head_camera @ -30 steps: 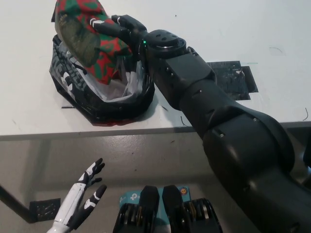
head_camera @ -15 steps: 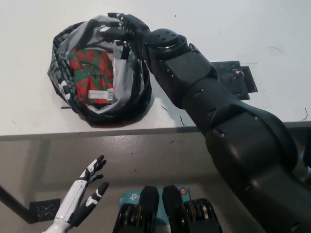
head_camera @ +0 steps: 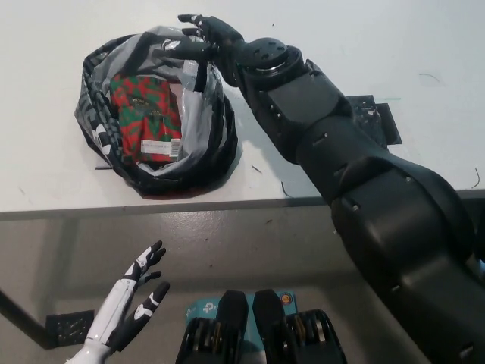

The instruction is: The robot uses its right hand to pick up a bag of coffee beans and puts it in the black plastic bag, then the robot grabs the top of the bag and lifts it.

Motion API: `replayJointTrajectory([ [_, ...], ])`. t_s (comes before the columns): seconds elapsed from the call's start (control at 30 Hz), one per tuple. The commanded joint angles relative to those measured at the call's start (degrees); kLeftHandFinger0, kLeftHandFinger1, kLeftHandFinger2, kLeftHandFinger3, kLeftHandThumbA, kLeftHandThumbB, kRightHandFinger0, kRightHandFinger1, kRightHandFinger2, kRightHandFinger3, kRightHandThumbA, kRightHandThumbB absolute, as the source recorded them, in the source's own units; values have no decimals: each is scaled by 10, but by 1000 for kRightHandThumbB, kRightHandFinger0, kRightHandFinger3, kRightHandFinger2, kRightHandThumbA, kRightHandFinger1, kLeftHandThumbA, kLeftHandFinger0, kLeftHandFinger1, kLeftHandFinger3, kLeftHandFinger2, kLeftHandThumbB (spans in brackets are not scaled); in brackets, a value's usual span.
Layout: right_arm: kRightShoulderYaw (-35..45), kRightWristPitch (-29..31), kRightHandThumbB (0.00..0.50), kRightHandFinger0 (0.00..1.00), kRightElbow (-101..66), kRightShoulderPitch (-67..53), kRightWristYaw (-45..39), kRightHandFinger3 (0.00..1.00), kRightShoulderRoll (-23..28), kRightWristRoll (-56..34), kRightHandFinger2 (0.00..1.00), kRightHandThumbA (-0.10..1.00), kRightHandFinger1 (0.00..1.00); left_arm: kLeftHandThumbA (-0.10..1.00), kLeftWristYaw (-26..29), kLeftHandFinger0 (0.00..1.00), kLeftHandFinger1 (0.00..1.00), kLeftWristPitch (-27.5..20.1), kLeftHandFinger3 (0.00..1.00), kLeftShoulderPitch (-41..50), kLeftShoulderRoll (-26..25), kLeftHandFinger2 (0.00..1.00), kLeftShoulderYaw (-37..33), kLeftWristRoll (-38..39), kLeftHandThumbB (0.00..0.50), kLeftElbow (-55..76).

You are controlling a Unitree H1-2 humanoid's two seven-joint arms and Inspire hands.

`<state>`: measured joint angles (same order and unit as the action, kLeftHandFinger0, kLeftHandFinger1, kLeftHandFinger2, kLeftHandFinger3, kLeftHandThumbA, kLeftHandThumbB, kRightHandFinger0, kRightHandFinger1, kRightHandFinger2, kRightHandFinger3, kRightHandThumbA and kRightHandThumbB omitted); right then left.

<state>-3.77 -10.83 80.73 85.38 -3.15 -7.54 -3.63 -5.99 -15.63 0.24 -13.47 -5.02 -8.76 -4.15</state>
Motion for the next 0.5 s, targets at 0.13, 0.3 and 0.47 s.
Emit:
replayJointTrajectory([
  [0.13,-99,33,359,1000,-32,44,51,1000,12,111,1000,787,1000,895,-13,916,1000,-7,1000,-5,-10,1000,1,10,217,11],
  [0.3,-137,33,416,1000,-35,31,70,1000,9,142,1000,837,1000,902,-15,935,1000,-3,1000,-2,-8,1000,-1,12,220,13],
  [0.47,-152,41,436,1000,-34,26,92,1000,4,152,1000,882,1000,905,-15,937,1000,-6,1000,-3,-9,1000,-2,13,216,10],
])
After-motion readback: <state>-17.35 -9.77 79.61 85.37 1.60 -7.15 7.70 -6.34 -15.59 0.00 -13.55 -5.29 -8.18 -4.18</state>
